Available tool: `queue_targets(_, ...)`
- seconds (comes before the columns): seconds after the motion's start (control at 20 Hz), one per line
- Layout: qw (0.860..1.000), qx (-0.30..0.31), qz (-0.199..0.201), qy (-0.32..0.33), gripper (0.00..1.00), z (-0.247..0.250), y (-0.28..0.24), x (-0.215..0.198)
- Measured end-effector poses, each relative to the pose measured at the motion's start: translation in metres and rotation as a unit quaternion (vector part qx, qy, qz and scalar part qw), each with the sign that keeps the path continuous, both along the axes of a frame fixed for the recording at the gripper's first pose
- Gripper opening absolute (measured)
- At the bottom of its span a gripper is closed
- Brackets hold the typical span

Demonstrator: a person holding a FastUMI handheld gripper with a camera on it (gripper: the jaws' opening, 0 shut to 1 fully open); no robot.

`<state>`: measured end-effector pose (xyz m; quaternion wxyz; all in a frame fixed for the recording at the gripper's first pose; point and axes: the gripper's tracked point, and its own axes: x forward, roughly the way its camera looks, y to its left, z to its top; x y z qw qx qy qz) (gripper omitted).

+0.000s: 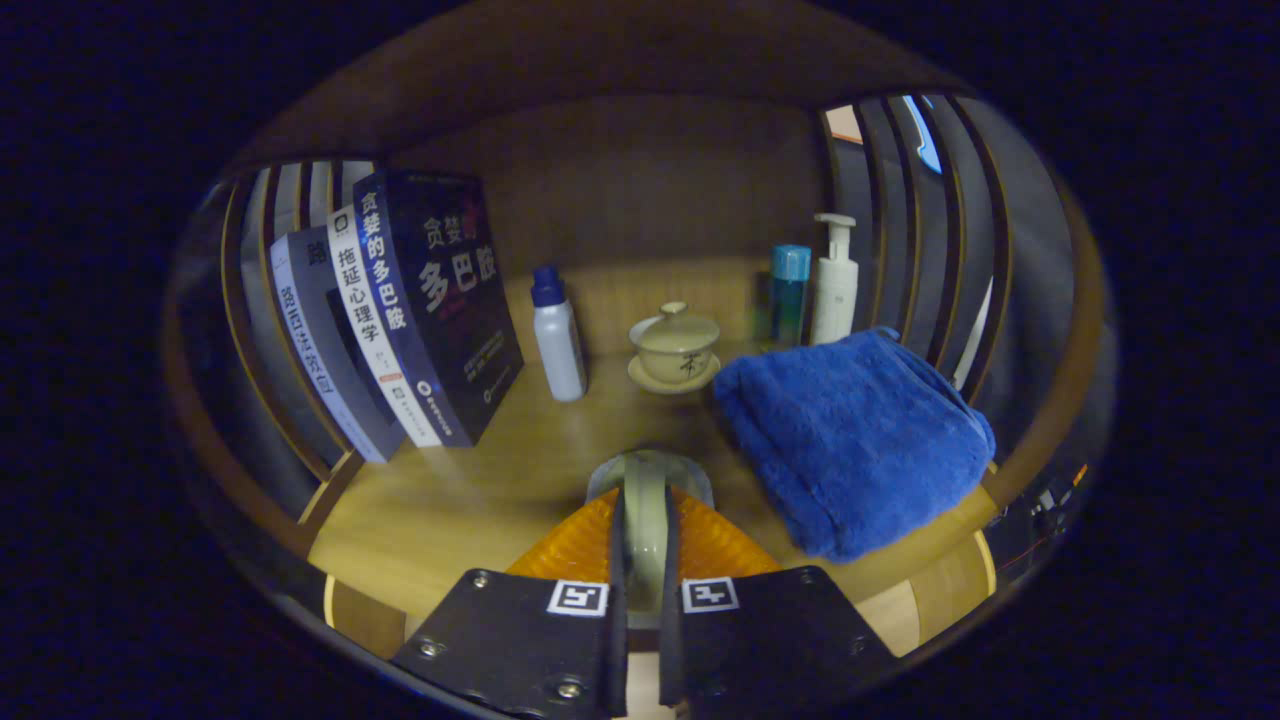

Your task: Pull open the drawer, take out the items inside it, and place them on the countertop above the cabinet.

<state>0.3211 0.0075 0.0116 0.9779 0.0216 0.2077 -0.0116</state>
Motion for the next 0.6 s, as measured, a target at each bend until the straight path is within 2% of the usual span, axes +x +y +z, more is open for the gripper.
queue_targets(0.2, 0.999, -0.042, -0.006, -0.034, 0.13, 0.0038, 0.0, 0.0112)
queue_targets(0.6, 0.997, -0.046, -0.013, -0.061, 0.16, 0.0066, 0.0015, 0.0111)
